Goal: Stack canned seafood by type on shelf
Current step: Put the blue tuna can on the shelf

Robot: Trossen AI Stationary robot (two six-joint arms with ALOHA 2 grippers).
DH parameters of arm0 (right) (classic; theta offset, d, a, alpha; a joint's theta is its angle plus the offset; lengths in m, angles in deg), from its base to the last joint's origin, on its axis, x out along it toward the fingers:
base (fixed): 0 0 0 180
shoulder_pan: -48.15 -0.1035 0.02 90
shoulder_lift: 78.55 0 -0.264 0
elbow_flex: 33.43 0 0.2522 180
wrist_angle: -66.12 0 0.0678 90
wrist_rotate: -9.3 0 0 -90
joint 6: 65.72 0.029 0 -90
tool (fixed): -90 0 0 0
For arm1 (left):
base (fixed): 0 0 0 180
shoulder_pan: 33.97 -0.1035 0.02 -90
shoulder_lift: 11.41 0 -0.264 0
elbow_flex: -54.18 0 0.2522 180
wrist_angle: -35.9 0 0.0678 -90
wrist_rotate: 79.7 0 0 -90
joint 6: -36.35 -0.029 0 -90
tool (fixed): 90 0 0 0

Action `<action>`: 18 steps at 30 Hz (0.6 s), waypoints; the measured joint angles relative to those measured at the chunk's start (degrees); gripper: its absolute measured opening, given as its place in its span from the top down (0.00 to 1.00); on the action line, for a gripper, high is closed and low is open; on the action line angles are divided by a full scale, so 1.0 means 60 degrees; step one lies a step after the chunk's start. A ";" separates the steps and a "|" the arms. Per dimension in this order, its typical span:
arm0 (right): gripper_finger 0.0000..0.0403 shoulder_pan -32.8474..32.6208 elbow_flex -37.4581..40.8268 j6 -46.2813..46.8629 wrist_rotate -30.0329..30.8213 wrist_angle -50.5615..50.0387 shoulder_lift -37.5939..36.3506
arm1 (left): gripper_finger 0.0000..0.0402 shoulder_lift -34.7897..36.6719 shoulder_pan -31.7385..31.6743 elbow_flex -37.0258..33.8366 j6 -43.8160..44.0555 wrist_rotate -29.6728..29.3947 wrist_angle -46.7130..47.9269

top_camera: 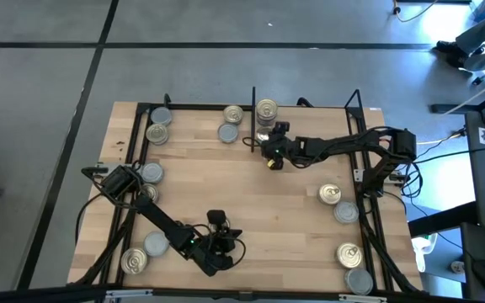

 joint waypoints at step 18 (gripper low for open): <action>0.24 0.0053 -0.0005 0.0699 0.0079 -0.0559 -0.0033 | 0.98 0.0000 -0.0011 0.0000 0.0029 0.0000 0.0000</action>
